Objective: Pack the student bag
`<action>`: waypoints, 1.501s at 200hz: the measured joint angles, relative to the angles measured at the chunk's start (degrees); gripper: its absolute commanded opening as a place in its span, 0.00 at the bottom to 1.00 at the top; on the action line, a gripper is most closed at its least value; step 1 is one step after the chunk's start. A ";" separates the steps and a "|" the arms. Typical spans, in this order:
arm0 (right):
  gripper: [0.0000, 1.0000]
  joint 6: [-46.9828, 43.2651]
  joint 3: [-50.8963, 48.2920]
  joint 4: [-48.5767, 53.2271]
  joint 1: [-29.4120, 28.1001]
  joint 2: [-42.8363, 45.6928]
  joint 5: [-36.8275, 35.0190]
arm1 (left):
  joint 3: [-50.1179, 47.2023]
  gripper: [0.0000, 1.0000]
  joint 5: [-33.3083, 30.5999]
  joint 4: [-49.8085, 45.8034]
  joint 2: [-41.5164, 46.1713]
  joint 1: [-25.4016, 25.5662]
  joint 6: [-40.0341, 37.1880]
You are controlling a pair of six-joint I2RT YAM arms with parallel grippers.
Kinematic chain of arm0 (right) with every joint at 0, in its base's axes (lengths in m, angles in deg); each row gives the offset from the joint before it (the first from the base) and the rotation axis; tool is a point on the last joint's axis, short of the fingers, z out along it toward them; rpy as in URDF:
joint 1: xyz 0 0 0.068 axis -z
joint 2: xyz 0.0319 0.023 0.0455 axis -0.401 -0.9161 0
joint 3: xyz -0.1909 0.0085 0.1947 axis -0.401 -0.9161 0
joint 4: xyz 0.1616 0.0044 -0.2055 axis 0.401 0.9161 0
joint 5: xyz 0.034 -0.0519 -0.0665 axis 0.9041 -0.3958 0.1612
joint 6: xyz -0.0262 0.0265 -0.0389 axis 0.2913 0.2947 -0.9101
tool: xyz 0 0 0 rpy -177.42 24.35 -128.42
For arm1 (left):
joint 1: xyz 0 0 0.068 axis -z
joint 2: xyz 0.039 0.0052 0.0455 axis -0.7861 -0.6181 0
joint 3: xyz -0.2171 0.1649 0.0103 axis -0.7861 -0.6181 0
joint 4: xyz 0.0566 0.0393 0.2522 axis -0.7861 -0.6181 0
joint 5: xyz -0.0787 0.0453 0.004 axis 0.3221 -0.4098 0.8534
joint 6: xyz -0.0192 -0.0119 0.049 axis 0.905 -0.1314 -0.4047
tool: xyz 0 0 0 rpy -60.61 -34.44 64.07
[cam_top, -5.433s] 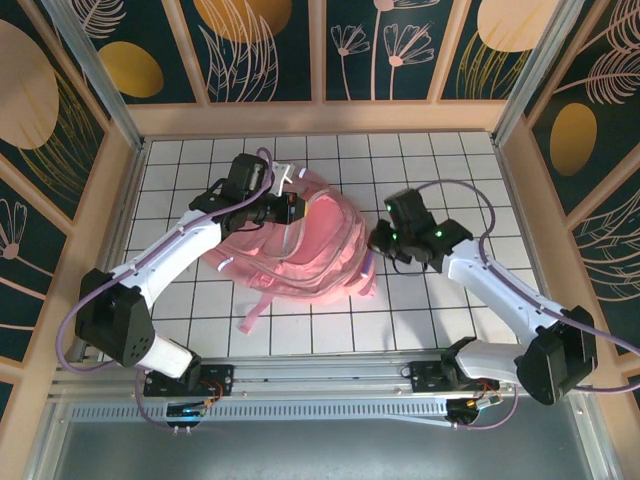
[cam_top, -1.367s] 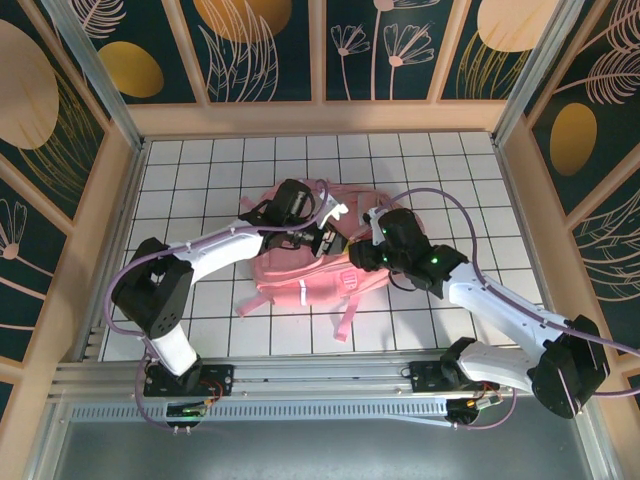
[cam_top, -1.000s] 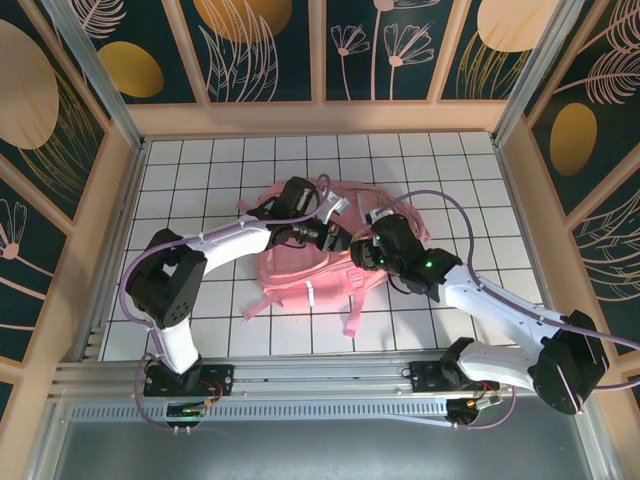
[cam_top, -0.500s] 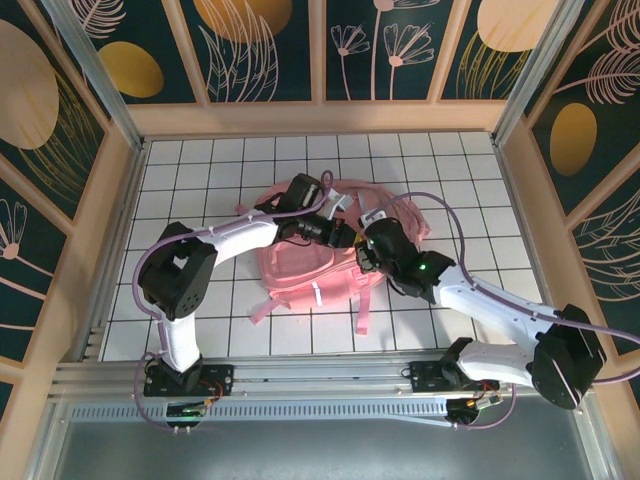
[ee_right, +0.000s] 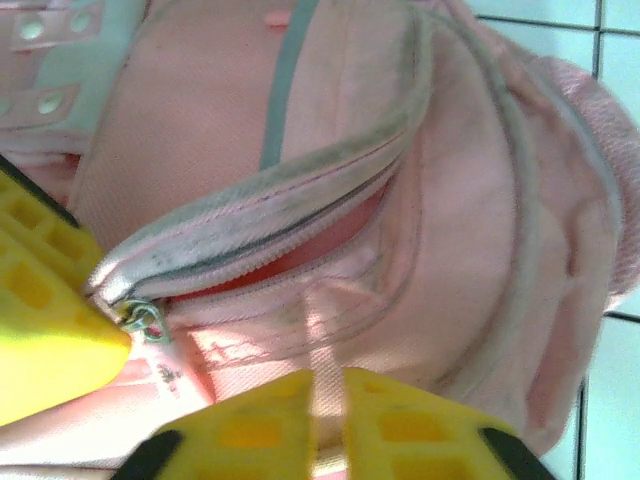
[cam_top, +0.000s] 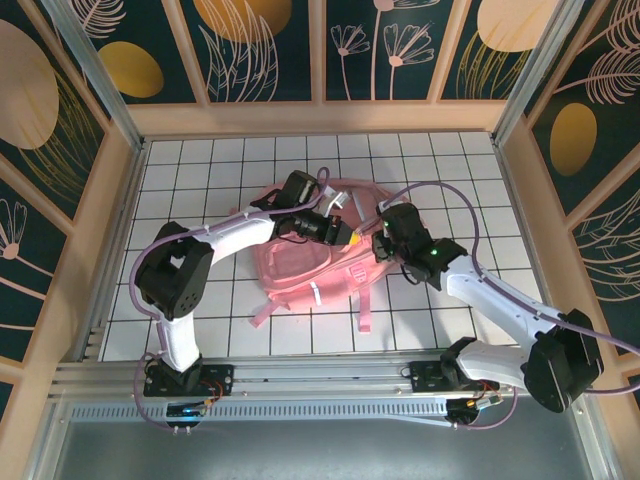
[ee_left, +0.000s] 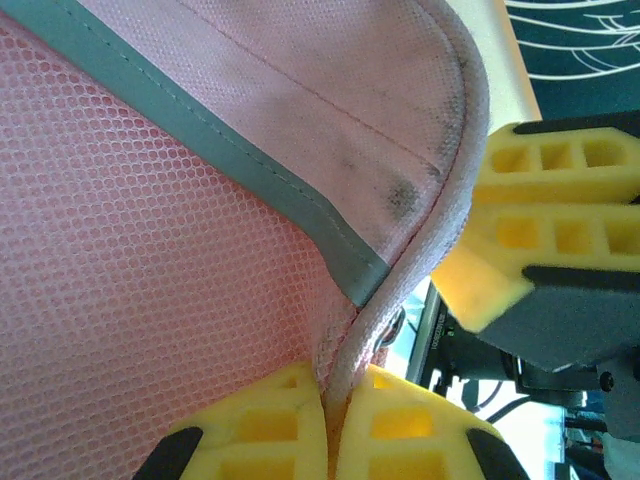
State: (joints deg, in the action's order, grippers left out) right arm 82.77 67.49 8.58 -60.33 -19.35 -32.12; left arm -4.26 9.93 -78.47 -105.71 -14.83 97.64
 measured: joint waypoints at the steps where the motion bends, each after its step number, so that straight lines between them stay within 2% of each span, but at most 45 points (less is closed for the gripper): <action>1: 0.32 0.20 0.02 0.04 0.02 0.02 0.28 | 0.00 0.00 0.04 0.00 0.00 0.00 -0.02; 8: 0.39 -0.52 0.02 0.17 0.20 0.02 1.81 | 0.00 0.00 0.07 -0.02 0.00 0.00 -0.09; 21: 0.43 -1.29 0.02 0.28 0.48 0.07 6.10 | 0.00 0.00 0.07 -0.11 0.00 0.00 -0.09; 59: 0.45 -2.21 1.64 1.64 3.69 0.11 18.97 | -0.20 0.00 0.57 -0.15 0.00 -0.13 -0.07; 99: 0.45 -3.28 3.39 1.95 9.49 -1.31 27.10 | -1.53 0.00 2.56 -0.13 0.17 -0.26 -0.09; 142: 0.40 -4.63 3.48 1.97 10.01 -5.14 30.69 | -2.05 0.00 3.82 -0.15 0.44 -0.35 0.17; 194: 0.30 -5.03 4.15 1.99 9.57 -6.14 30.21 | -2.34 0.00 4.63 -0.11 0.46 -0.72 0.37; 237: 0.21 -4.61 4.17 1.03 9.20 -7.78 36.59 | -3.26 0.00 5.55 0.35 0.85 -0.90 0.48; 252: 0.21 -4.33 4.17 0.87 9.20 -8.20 38.25 | -3.28 0.00 5.84 0.55 0.85 -0.90 0.61; 276: 0.26 -3.78 4.17 0.87 9.20 -8.31 38.82 | -3.39 0.00 6.14 0.59 0.87 -0.96 0.85; 300: 0.17 -3.23 4.17 0.81 9.03 -8.31 37.94 | -3.82 0.00 6.05 1.22 1.03 -1.01 1.31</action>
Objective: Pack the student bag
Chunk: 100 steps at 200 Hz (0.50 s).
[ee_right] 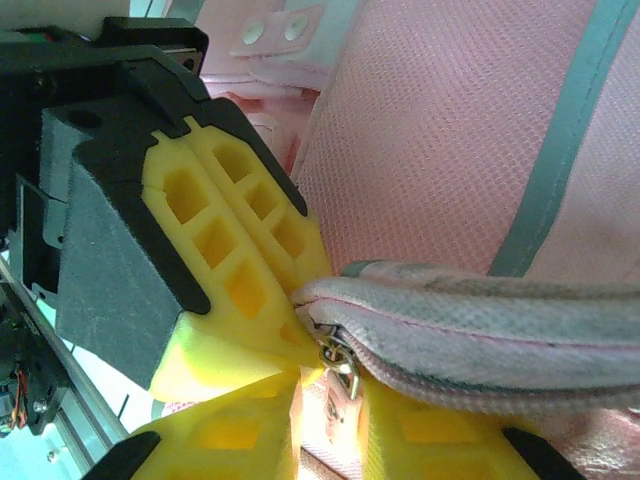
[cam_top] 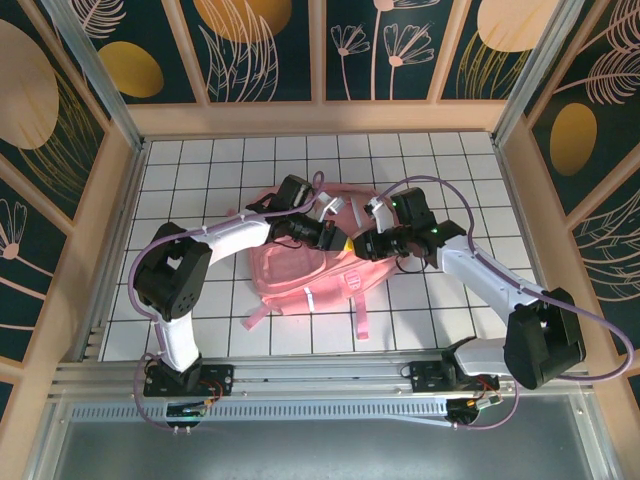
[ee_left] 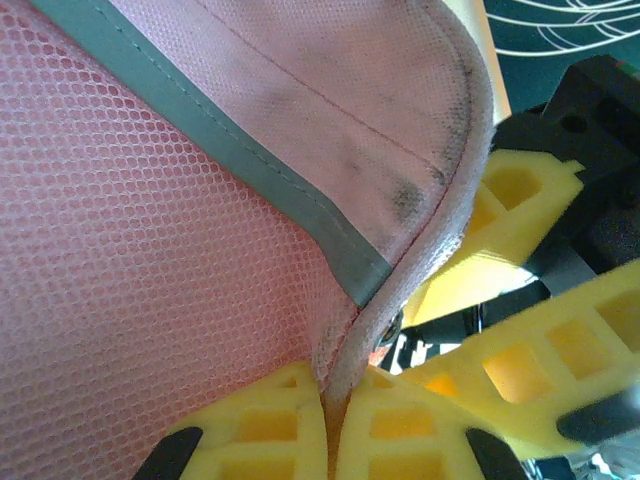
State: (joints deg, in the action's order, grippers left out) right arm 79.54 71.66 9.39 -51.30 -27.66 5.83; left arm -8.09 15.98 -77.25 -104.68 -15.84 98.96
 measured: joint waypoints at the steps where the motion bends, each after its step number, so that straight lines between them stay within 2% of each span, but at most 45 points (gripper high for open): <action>1: 0.17 0.04 0.00 0.00 0.00 0.00 0.00 | -0.02 0.00 0.00 0.07 0.02 0.00 0.07; 32: 0.11 1.60 0.00 -0.50 -0.55 0.00 -0.44 | -0.52 0.00 -0.33 0.76 0.28 -0.02 0.57; 49: 0.00 3.43 0.00 -0.70 -1.22 0.07 -1.66 | -0.68 0.00 -1.01 0.50 0.59 -0.09 0.28; 56: 0.00 3.98 0.00 -0.79 -1.73 0.20 -2.84 | -0.63 0.00 -1.40 -0.09 0.70 -0.15 -0.42; 76: 0.00 5.86 0.24 -0.13 -3.34 0.39 -7.74 | 0.85 0.00 -2.93 -4.15 0.83 -0.22 -4.70; 100: 0.00 7.32 2.27 2.82 -4.20 0.48 -14.45 | 4.17 0.00 -6.75 -10.47 1.16 0.04 -13.44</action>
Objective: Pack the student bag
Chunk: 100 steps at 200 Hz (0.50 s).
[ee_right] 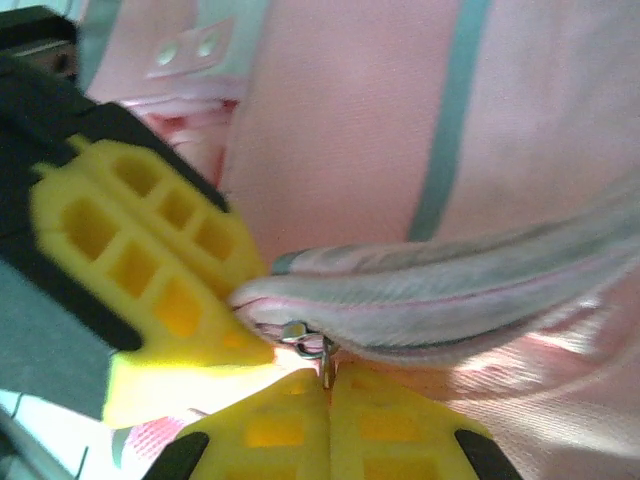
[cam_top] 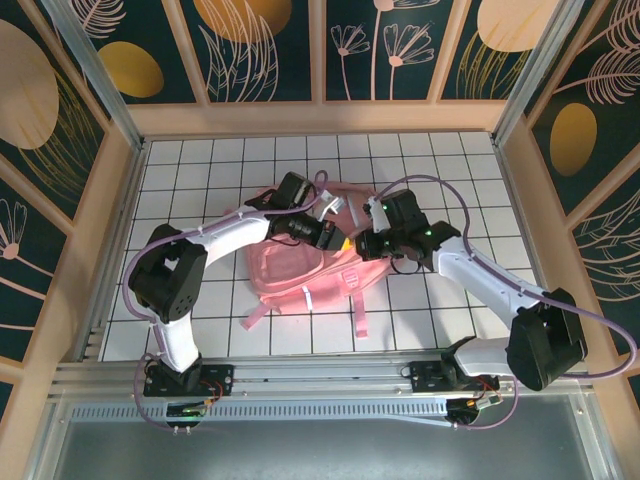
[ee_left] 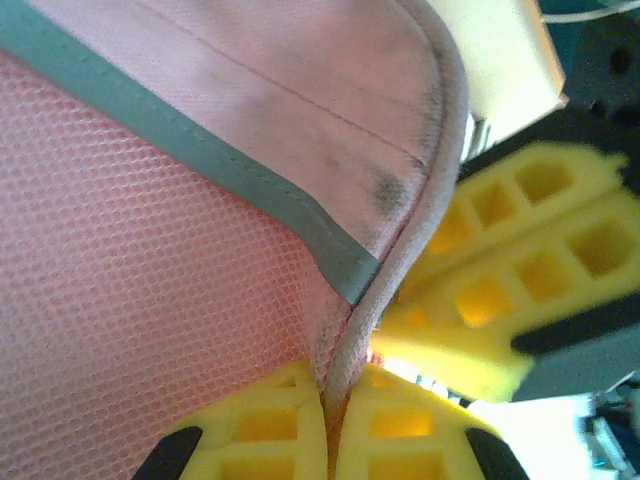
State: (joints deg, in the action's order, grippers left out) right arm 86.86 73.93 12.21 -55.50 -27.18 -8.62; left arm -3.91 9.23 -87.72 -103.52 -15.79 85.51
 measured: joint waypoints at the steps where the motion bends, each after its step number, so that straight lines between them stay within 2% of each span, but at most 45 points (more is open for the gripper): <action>1: 0.00 0.02 0.07 0.11 0.00 0.00 -0.24 | 0.20 0.00 -0.26 -0.37 0.02 0.02 -0.50; 46: 0.00 1.31 3.02 4.33 0.17 -0.15 -11.15 | 1.81 0.00 -9.42 -10.40 3.82 0.42 -20.11; 76: 0.00 0.83 4.07 4.52 0.02 -1.79 -11.50 | -1.81 0.00 -15.47 -12.15 9.77 0.79 -33.73; 100: 0.00 -0.66 4.15 4.09 -0.13 -2.10 -8.11 | -7.56 0.00 -20.90 -11.50 16.96 0.79 -44.39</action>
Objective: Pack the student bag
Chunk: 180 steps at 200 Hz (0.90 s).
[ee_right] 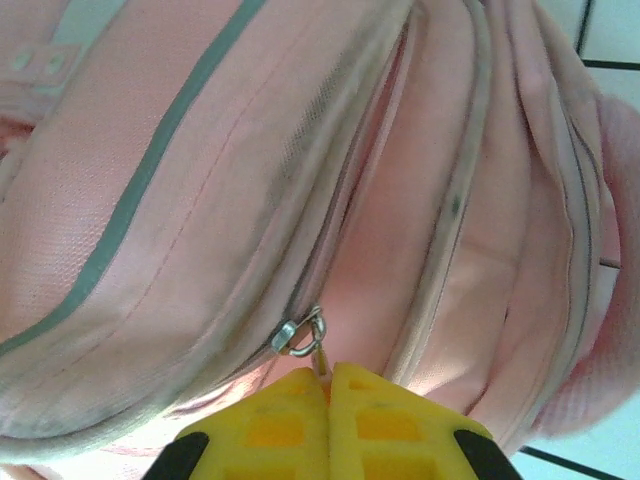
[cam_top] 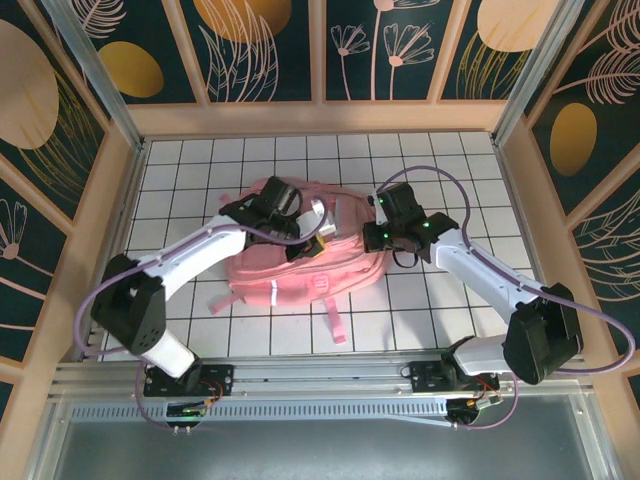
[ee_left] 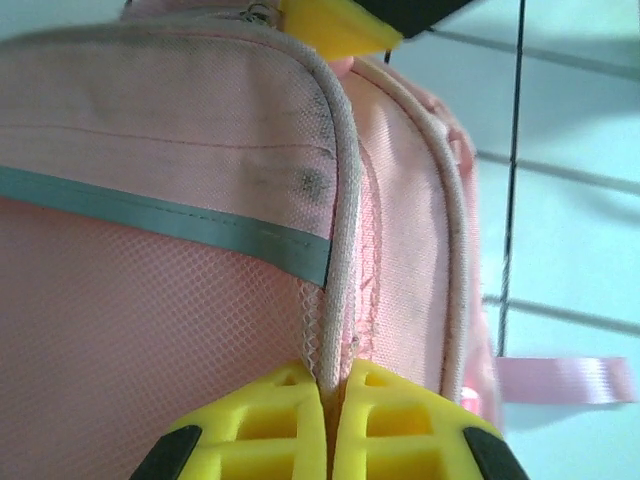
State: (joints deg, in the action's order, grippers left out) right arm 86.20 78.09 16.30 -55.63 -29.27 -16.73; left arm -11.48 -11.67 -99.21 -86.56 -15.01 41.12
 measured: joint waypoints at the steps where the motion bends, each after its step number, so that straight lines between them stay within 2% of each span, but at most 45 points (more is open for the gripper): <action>1: 0.00 -0.07 -0.02 -0.02 0.00 0.00 0.22 | -0.15 0.00 -0.20 0.07 0.20 0.00 -0.35; 23: 0.00 -1.40 -0.28 -0.48 0.00 0.07 4.52 | -6.03 0.00 -5.38 3.28 6.16 -0.11 -9.64; 42: 0.00 -2.51 -1.49 -1.51 -0.13 0.35 8.68 | -13.35 0.41 -8.72 9.92 11.08 -1.46 -15.65; 55: 0.00 -2.60 -2.34 -1.51 -0.66 0.35 9.51 | -18.08 0.70 -11.67 14.75 13.68 -4.33 -17.77; 77: 0.00 -2.47 -3.58 -3.13 -4.52 0.31 10.93 | -21.31 0.94 -15.85 21.31 14.29 -7.85 -17.03; 93: 0.00 -1.75 -3.58 -5.01 -8.31 -0.35 12.52 | -19.93 0.96 -15.80 21.22 13.94 -8.68 -15.41; 112: 0.00 0.50 -3.56 -8.39 -10.49 -2.29 14.78 | -18.25 0.97 -12.61 19.10 14.23 -8.81 -14.75; 133: 0.00 2.01 -3.56 -10.62 -10.64 -4.44 16.48 | -18.80 0.96 -10.86 16.00 16.33 -5.29 -15.50; 158: 0.00 1.70 -3.39 -10.71 -10.60 -5.01 16.61 | -19.78 0.84 -8.17 14.14 19.15 -0.31 -16.39; 180: 0.00 0.83 -3.23 -10.29 -10.23 -5.01 16.61 | -19.02 0.71 -6.82 14.14 18.10 0.50 -16.90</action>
State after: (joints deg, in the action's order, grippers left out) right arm 87.03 74.85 6.00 -65.86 -34.28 -0.12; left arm -30.49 -18.49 -85.07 -68.46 -14.51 24.23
